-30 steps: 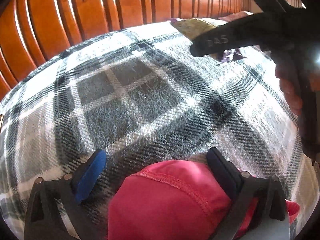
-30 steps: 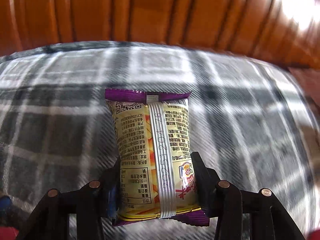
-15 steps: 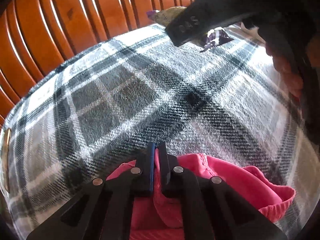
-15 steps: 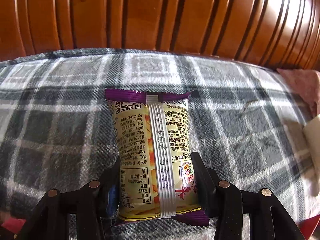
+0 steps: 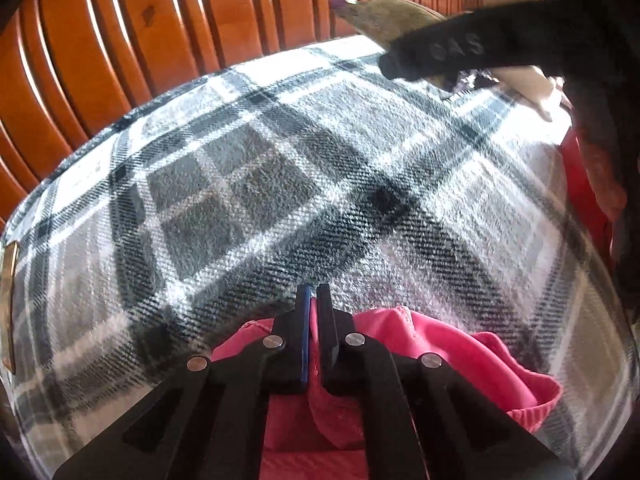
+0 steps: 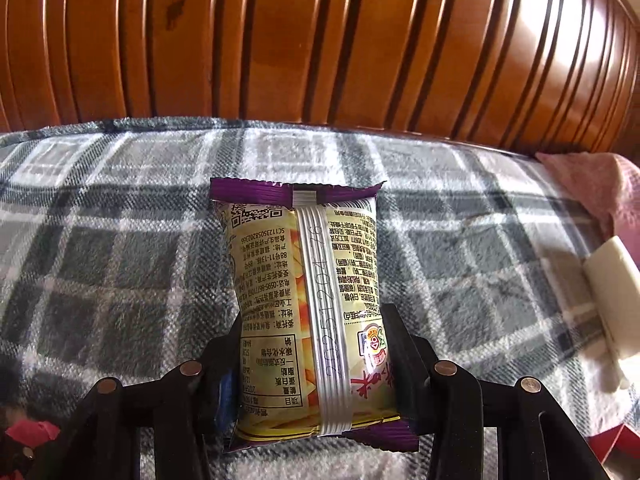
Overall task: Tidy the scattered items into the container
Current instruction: 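Carry the pink cloth and snack packet over the red tray and release both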
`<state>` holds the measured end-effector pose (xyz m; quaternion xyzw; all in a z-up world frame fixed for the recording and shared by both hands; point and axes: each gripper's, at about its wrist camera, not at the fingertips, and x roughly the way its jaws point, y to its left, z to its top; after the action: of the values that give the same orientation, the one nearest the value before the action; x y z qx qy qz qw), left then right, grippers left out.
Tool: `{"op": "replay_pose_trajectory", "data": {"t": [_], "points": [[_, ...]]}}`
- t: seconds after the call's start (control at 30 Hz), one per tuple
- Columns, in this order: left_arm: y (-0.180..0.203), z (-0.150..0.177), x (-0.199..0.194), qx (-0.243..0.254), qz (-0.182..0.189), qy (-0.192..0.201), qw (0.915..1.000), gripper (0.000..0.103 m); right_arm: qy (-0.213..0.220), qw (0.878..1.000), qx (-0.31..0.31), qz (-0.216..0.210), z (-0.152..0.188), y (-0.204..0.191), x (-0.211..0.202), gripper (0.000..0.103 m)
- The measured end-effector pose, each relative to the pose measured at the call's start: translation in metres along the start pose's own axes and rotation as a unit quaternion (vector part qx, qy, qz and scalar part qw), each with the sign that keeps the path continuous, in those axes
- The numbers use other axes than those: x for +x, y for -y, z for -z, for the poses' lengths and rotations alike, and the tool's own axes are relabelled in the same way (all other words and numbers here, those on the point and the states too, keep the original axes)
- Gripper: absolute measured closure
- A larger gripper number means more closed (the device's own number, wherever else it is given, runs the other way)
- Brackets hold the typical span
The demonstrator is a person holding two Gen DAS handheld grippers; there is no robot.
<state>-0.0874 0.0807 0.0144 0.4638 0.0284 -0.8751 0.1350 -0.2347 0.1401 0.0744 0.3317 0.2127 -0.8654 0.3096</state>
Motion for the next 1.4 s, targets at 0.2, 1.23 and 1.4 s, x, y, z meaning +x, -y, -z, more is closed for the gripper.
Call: {"op": "replay_pose_trajectory", "data": {"t": [0.2,1.23,1.4], "points": [[0.004,-0.008,-0.019,0.023,-0.019,0.029,0.9991,0.1,0.006,1.0,0.017,-0.002,-0.001,0.009,-0.008,0.051],[0.093,-0.064,-0.111,0.094,0.017,0.169,0.981,0.1,0.054,0.992,0.081,0.074,0.029,0.088,-0.102,0.05],[0.132,-0.081,-0.119,0.121,0.047,0.186,0.9738,0.1,0.049,0.987,0.114,0.1,0.045,0.116,-0.125,0.05]]}}
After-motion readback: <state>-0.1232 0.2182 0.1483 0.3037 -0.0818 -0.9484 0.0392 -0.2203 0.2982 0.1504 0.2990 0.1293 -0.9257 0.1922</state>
